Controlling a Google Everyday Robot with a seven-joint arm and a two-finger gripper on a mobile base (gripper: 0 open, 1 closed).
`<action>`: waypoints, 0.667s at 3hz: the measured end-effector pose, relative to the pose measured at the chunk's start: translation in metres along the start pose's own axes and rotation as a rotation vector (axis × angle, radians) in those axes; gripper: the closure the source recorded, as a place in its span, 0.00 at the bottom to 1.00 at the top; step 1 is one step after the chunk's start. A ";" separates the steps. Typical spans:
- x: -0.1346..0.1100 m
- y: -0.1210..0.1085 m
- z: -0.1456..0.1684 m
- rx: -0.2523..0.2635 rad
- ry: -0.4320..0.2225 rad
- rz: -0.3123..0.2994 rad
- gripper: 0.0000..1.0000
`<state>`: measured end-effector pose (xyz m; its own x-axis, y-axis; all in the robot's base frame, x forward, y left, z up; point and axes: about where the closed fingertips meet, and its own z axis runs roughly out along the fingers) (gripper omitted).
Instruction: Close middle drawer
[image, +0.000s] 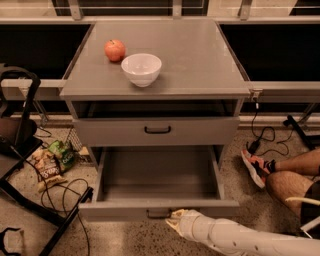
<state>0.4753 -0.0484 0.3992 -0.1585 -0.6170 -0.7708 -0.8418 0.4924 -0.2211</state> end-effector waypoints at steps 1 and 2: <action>0.003 0.001 0.001 0.000 0.000 0.000 1.00; -0.008 -0.038 0.014 0.028 0.002 -0.032 1.00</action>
Offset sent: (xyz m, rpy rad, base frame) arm 0.2207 -0.0296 0.0493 -0.1241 -0.1983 -0.0255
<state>0.5156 -0.0539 0.4054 -0.1330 -0.6338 -0.7620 -0.8315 0.4897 -0.2623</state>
